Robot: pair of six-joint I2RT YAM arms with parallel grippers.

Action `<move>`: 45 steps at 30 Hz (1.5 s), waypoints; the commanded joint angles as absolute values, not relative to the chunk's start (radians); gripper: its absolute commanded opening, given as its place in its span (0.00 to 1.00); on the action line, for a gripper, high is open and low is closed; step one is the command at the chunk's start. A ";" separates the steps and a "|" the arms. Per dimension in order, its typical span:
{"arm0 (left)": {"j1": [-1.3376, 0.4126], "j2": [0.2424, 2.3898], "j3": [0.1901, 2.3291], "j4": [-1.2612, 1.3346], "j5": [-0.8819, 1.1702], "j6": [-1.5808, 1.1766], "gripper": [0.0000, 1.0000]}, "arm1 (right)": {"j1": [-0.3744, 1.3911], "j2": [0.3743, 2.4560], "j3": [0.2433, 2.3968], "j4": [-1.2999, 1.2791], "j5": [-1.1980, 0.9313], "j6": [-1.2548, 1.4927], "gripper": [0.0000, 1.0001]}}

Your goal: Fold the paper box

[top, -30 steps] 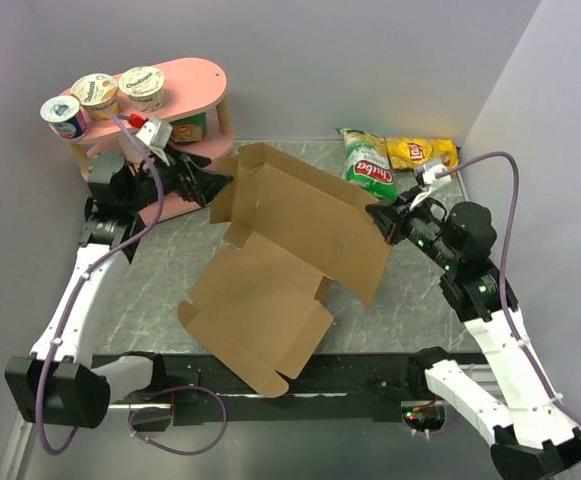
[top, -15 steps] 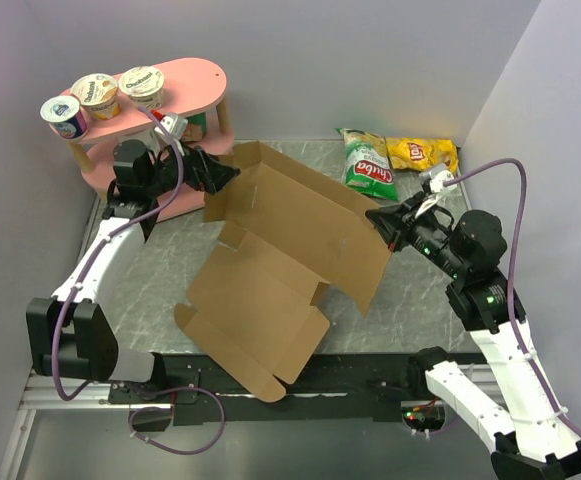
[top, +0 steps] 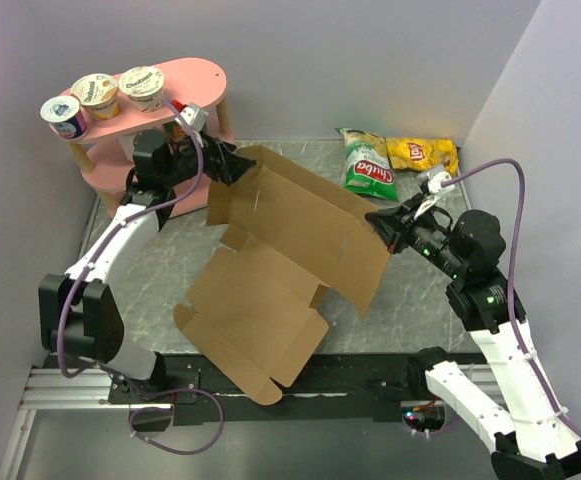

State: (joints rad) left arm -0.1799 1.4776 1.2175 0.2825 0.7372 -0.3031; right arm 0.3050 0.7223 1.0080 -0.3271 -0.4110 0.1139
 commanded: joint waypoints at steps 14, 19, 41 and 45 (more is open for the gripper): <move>-0.301 1.483 1.235 0.276 0.562 -0.196 0.15 | 0.302 0.733 0.983 -0.249 -0.387 0.123 0.00; -0.382 1.459 1.193 0.259 0.336 -0.216 0.01 | 0.316 0.745 0.931 -0.173 -0.313 0.146 0.00; -0.609 1.258 0.823 0.472 -0.359 -0.235 0.01 | 0.399 0.669 0.709 -0.077 0.017 0.606 0.96; -0.675 1.169 0.649 0.616 -0.478 -0.201 0.01 | 0.426 0.695 0.660 -0.003 -0.017 0.661 0.96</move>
